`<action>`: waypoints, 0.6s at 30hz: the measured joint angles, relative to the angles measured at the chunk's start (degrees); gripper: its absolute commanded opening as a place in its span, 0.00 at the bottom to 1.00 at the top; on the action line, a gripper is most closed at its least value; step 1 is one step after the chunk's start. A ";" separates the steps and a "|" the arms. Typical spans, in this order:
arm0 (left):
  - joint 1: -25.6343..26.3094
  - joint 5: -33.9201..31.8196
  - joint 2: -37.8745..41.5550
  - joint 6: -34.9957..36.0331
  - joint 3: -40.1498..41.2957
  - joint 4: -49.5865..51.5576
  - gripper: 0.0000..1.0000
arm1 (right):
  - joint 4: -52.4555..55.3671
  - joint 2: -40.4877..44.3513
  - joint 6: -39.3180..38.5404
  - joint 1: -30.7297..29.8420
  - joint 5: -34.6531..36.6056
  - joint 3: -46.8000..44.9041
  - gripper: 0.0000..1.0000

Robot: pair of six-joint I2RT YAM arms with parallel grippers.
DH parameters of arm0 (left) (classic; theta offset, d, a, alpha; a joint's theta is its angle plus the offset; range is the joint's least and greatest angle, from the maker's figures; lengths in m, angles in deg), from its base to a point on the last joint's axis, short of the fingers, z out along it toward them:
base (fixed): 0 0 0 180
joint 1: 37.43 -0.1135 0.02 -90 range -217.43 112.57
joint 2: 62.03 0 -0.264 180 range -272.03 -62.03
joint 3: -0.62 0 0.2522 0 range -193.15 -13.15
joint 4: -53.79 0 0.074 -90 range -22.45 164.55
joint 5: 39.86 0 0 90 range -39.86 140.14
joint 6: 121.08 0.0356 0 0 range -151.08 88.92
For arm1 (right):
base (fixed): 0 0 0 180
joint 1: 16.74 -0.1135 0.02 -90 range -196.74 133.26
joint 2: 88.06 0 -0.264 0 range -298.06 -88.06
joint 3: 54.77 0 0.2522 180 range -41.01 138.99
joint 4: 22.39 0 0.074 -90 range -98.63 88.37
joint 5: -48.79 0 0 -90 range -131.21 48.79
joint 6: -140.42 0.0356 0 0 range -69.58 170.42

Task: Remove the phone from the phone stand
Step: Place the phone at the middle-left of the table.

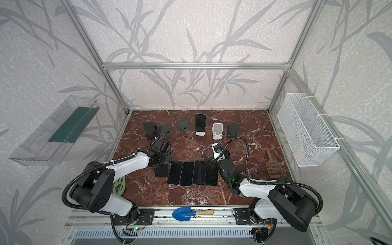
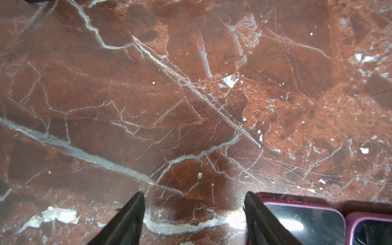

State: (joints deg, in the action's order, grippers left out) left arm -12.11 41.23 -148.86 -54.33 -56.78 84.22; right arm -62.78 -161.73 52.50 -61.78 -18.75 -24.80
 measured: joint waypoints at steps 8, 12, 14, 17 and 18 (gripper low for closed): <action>0.00 0.04 -1.62 -0.24 1.57 -0.90 0.41 | 0.00 0.00 0.04 0.00 -0.02 0.00 0.99; 0.00 0.11 -1.79 -0.42 1.77 -1.42 0.42 | 0.00 0.00 0.04 0.00 -0.04 0.00 0.99; 0.00 0.26 -1.84 -0.59 1.92 -1.97 0.42 | 0.00 0.00 0.04 0.00 -0.04 0.00 0.99; 0.00 0.70 -2.12 -0.96 2.14 -3.15 0.45 | 0.00 0.00 0.04 0.00 -0.02 0.00 0.99; 0.00 0.79 -2.25 -0.94 2.14 -3.50 0.45 | 0.00 0.00 0.04 0.00 -0.02 0.00 0.99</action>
State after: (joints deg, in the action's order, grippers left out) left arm -12.11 42.02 -151.11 -55.27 -54.64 80.72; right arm -62.78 -161.73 52.55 -61.78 -18.77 -24.80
